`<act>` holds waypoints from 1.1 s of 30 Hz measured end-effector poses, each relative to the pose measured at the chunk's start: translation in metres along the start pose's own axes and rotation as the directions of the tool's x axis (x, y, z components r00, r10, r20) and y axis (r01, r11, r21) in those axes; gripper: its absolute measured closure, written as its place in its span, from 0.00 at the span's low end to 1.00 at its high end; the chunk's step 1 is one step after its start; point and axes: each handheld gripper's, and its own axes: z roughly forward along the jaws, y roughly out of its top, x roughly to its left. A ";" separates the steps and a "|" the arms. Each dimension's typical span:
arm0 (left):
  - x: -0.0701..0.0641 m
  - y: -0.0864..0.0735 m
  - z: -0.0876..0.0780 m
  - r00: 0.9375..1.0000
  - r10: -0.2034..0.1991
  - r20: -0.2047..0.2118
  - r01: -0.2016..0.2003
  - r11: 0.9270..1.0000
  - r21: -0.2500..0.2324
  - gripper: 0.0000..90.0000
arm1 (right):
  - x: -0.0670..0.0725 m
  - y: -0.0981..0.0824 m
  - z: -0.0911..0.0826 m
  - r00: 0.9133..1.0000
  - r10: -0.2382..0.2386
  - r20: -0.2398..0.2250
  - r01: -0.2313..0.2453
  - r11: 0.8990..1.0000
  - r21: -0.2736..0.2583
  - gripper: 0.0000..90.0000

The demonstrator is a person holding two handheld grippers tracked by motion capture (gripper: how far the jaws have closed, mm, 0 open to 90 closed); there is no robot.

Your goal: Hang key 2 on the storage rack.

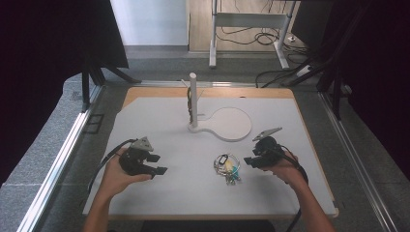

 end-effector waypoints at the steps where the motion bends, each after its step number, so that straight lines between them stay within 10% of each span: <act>1: 0.000 0.000 0.000 1.000 -0.001 -0.001 0.001 1.000 -0.001 0.48 | 0.001 0.002 0.001 1.000 -0.004 -0.001 0.004 1.000 0.007 0.53; 33: -0.003 -0.001 0.005 1.000 0.016 0.007 -0.016 1.000 0.023 0.47 | 0.011 0.040 0.055 1.000 0.005 -0.016 -0.001 0.971 0.239 0.71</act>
